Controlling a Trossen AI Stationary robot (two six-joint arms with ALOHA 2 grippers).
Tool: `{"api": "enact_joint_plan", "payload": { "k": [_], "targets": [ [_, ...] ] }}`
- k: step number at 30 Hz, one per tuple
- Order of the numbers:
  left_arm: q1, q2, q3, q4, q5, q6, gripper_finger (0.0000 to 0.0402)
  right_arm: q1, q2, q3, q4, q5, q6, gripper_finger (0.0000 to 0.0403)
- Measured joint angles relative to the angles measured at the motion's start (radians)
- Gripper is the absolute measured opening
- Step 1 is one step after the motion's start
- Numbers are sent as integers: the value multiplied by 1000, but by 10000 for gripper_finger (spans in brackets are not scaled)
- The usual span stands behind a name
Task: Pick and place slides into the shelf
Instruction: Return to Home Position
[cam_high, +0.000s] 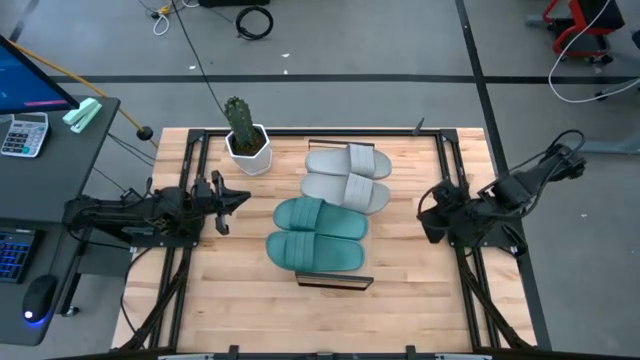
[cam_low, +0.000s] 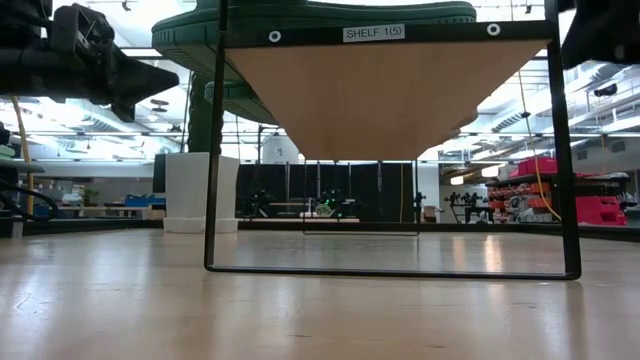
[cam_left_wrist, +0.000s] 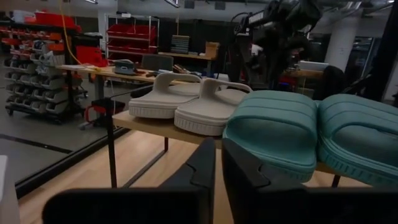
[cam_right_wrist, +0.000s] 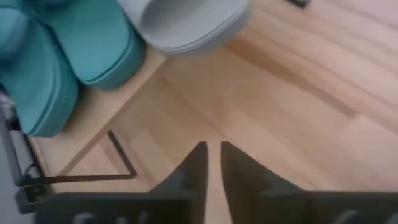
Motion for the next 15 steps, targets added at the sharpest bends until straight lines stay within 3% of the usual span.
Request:
{"api": "enact_joint_plan", "payload": {
  "k": [4, 15],
  "targets": [
    [0, 0, 0, 0, 0, 0, 38, 0, -68, -135, 123, -1, -84, 7],
    [0, 0, 0, 0, 0, 1, 23, -28, -237, -297, 129, 23, -307, 3]
  ]
}}
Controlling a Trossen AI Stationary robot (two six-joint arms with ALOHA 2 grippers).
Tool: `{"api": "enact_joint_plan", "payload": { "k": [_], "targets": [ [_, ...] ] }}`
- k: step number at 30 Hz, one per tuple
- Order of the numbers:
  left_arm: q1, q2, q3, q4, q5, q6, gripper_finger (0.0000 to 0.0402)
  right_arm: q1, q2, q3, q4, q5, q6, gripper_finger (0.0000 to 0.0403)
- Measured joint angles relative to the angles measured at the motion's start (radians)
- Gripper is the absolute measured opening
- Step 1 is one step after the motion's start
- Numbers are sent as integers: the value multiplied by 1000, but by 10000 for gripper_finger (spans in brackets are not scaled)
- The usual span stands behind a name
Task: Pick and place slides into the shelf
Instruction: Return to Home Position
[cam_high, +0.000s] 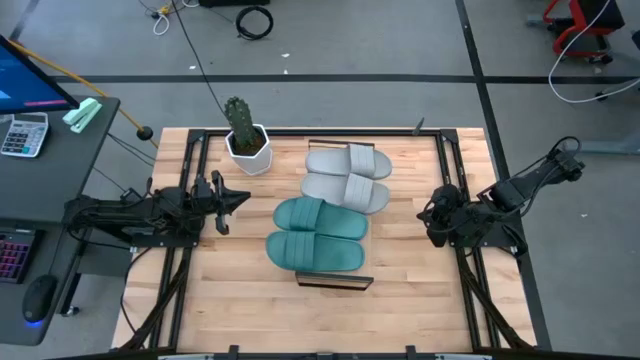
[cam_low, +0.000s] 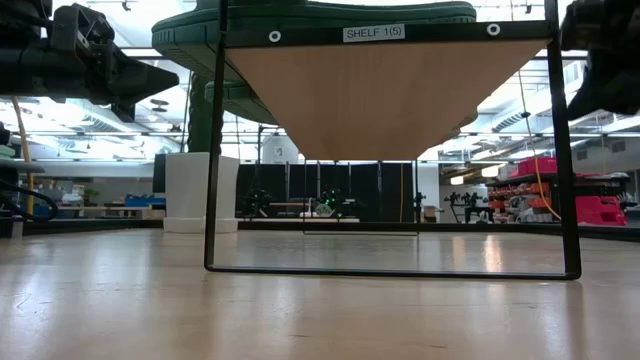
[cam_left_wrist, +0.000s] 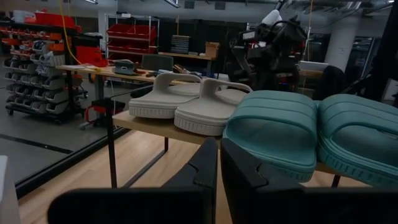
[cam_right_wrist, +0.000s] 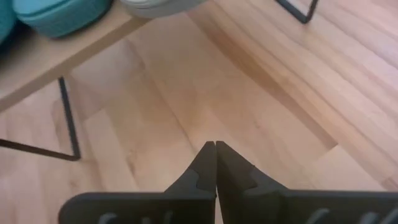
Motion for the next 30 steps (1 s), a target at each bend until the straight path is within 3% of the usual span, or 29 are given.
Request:
{"api": "enact_joint_plan", "payload": {
  "k": [11, 21, 30],
  "targets": [
    [0, 0, 0, 0, 0, 0, 38, -5, -225, -172, 149, 99, -10, 2],
    [0, 0, 0, 4, 0, 0, 34, -5, -228, -330, 375, 215, -41, 0],
    [0, 0, 0, 6, 0, 0, 33, -5, -229, -410, 373, 279, -52, 0]
  ]
}}
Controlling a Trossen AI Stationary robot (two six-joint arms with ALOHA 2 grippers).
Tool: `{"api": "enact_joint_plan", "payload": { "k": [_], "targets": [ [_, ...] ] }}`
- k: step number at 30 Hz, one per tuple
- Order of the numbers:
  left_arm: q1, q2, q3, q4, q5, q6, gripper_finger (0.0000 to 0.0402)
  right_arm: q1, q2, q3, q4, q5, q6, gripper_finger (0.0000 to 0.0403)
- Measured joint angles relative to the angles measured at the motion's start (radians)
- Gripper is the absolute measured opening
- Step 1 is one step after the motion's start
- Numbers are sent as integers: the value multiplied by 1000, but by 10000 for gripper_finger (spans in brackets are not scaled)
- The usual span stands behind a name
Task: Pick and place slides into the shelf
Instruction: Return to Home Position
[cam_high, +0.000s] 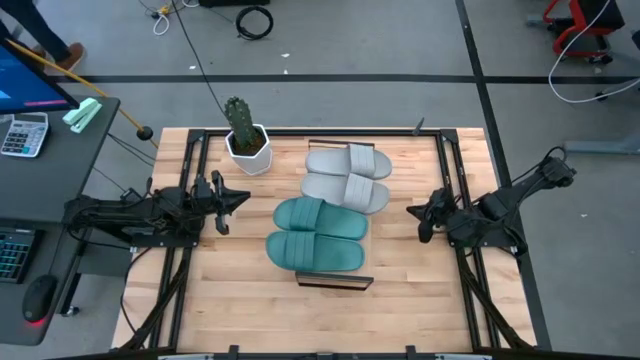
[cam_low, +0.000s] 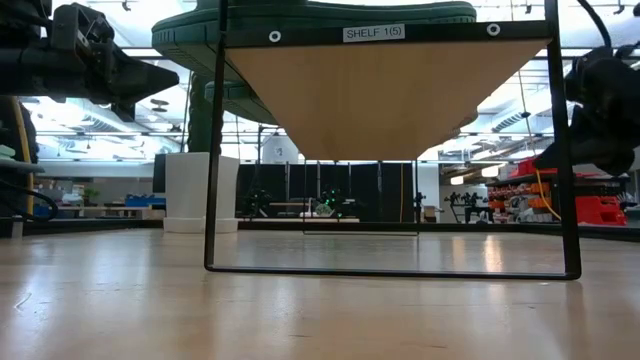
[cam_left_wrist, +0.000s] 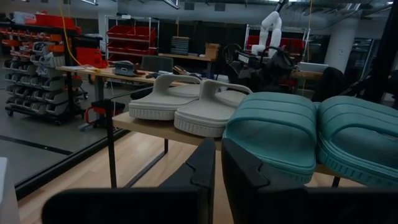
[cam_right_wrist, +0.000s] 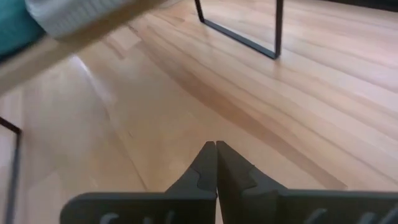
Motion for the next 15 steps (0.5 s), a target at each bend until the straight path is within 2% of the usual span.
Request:
{"api": "enact_joint_plan", "payload": {
  "k": [9, 15],
  "targets": [
    [0, 0, 0, 1, 0, 0, 37, 0, 0, -6, 22, -24, -123, 0],
    [0, 0, 0, 1, 0, 1, 26, -5, 7, -41, 176, -107, -231, 0]
  ]
}}
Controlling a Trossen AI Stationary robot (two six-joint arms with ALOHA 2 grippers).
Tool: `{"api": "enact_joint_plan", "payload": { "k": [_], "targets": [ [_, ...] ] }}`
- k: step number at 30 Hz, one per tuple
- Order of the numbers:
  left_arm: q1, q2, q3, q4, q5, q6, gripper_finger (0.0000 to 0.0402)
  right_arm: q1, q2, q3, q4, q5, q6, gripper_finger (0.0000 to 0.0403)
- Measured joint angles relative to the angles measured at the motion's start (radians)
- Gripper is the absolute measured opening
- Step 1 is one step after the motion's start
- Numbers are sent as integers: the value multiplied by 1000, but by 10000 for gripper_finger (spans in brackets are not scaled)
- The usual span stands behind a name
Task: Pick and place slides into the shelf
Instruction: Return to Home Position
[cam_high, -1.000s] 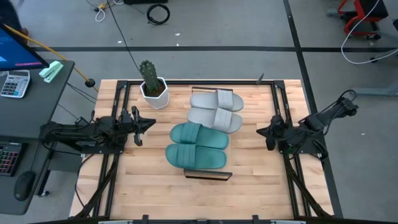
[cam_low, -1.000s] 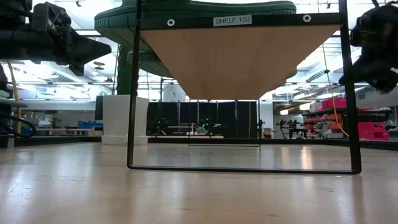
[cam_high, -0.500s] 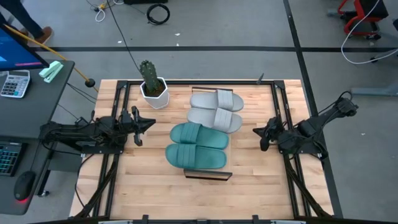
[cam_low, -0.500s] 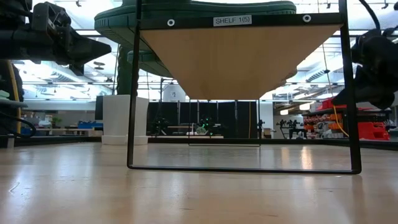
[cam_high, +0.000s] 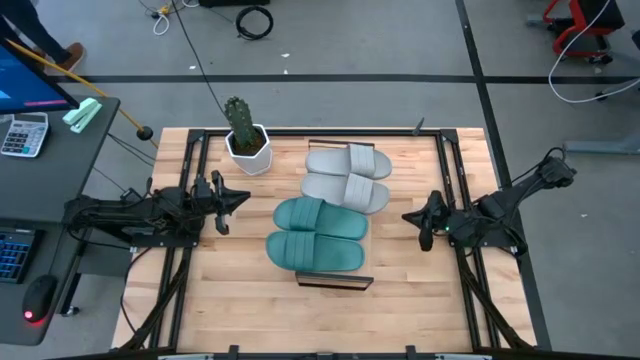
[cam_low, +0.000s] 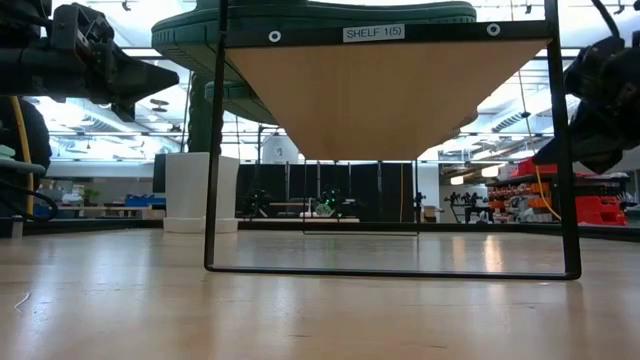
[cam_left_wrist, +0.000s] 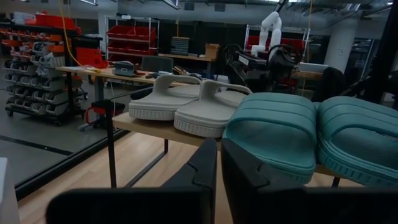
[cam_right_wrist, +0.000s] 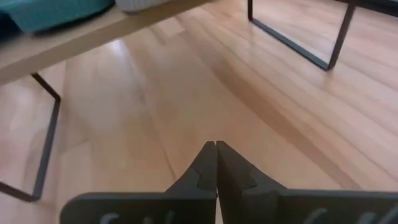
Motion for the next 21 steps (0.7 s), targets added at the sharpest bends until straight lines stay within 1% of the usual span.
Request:
{"api": "enact_joint_plan", "payload": {
  "k": [4, 8, 12, 16, 18, 21],
  "targets": [
    [0, 0, 0, 0, 0, 0, 23, -33, 0, -13, 55, -13, -48, 0],
    [0, 0, 0, -1, 0, 0, 26, -89, 7, -49, 168, -116, -113, 0],
    [0, 0, 0, 0, 0, 0, 33, -166, 8, -52, 188, -149, -162, 0],
    [0, 0, 0, 0, 0, 0, 38, -242, 5, -54, 212, -208, -214, 0],
    [0, 0, 0, 0, 0, 0, 39, -288, 5, -55, 267, -243, -254, 0],
    [0, 0, 0, 0, 0, 0, 37, -353, 5, -57, 346, -302, -260, 0]
  ]
}}
